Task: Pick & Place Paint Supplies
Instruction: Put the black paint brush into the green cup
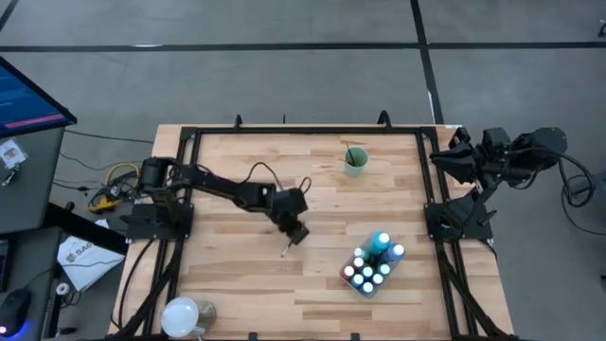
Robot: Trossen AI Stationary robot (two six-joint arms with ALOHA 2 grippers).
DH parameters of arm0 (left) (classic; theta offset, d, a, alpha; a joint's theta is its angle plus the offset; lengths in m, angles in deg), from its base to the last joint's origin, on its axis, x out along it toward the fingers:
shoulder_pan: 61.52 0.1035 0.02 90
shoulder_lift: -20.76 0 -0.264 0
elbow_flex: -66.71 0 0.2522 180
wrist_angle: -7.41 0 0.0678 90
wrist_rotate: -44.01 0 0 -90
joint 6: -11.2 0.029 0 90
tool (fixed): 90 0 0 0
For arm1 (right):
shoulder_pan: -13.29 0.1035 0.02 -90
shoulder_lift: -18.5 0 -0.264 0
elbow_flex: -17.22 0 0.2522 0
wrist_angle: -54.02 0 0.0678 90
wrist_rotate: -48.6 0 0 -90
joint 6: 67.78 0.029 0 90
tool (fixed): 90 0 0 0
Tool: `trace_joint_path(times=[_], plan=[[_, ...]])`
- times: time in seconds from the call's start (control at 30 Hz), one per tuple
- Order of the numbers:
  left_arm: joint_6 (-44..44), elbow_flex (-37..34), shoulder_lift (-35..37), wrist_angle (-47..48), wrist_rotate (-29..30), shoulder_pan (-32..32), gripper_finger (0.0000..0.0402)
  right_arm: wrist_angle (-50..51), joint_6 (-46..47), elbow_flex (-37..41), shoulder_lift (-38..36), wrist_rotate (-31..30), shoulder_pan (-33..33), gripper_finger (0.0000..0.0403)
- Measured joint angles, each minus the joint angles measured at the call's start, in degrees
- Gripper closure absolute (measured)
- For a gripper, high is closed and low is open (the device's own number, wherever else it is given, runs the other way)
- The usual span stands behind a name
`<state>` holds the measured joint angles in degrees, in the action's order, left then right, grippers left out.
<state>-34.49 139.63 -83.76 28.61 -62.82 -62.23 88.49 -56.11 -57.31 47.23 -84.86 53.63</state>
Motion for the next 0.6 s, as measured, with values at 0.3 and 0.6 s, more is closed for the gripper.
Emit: trace_joint_path(times=[0.3,0.6], plan=[[4.8,1.8,9.9,-0.2,-6.2,-0.2,0.0401,-0.4,-5.4,0.0,9.1,-8.1,-1.4,0.0354],[4.9,2.0,35.7,23.9,5.3,-2.8,0.0401,-5.1,-6.5,-2.0,25.2,-2.8,-15.0,0.0354]])
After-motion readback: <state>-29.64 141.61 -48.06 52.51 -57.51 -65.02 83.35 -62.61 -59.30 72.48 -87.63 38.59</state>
